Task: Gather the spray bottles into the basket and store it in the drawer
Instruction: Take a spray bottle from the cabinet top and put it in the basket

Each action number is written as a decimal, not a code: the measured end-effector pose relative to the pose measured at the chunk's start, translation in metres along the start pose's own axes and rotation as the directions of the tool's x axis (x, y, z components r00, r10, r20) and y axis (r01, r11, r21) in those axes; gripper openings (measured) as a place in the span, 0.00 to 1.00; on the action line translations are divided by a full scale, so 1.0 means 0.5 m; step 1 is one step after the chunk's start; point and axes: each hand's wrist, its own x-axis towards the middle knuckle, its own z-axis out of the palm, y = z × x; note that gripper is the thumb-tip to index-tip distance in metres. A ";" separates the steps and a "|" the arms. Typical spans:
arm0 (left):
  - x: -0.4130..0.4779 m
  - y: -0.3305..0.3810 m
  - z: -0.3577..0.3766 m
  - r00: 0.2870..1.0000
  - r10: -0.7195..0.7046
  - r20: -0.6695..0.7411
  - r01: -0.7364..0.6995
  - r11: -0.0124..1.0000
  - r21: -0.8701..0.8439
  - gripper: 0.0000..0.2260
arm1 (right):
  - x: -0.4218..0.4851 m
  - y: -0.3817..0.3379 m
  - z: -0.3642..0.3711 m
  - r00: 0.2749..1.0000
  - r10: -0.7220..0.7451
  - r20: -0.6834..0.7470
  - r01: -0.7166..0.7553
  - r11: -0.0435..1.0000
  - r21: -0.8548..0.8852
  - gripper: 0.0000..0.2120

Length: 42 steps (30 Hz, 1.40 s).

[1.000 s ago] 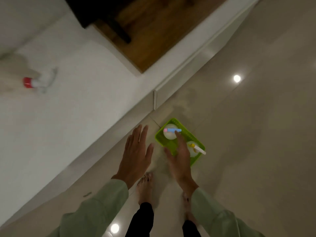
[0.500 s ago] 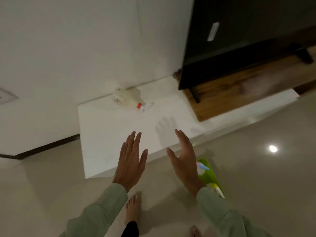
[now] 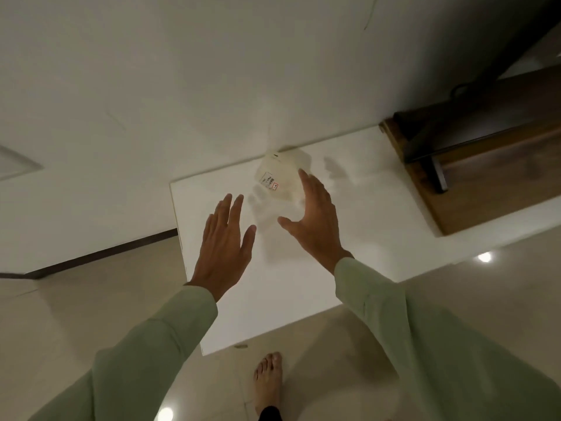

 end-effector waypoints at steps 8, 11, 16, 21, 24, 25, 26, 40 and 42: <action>0.121 -0.064 0.017 0.999 0.038 0.024 -0.038 0.999 0.023 0.28 | 0.171 -0.007 0.089 0.997 -0.044 0.062 0.060 0.956 -0.286 0.53; 0.134 -0.074 0.024 0.998 0.047 0.037 -0.048 0.998 0.033 0.28 | 0.183 0.003 0.086 0.996 -0.077 0.040 0.085 0.948 -0.307 0.50; 0.120 -0.057 0.031 0.997 0.051 0.053 -0.052 0.999 0.015 0.27 | 0.130 0.047 0.033 0.992 -0.083 0.091 0.107 0.948 -0.301 0.47; 0.079 0.020 0.060 0.992 0.080 0.101 -0.081 0.997 0.005 0.27 | 0.006 0.122 -0.065 0.997 -0.075 0.013 0.075 0.938 -0.338 0.47; 0.035 0.106 0.100 0.982 0.118 0.145 -0.117 0.993 -0.014 0.27 | -0.099 0.187 -0.144 1.000 0.003 -0.020 -0.010 0.933 -0.360 0.49; 0.016 0.138 0.116 0.978 0.134 0.160 -0.133 0.991 -0.021 0.27 | -0.138 0.213 -0.170 0.999 0.037 -0.028 -0.044 0.933 -0.356 0.49; 0.000 0.165 0.132 0.974 0.148 0.171 -0.145 0.989 -0.026 0.27 | -0.173 0.237 -0.191 0.997 0.069 -0.029 -0.075 0.934 -0.349 0.49; -0.254 0.530 0.480 0.860 0.292 0.419 -0.309 0.951 -0.028 0.27 | -0.616 0.650 -0.371 0.857 0.508 0.088 -0.435 0.804 -0.406 0.45; -0.271 0.533 0.528 0.847 0.281 0.451 -0.316 0.949 0.002 0.27 | -0.644 0.690 -0.346 0.826 0.545 0.142 -0.445 0.786 -0.430 0.47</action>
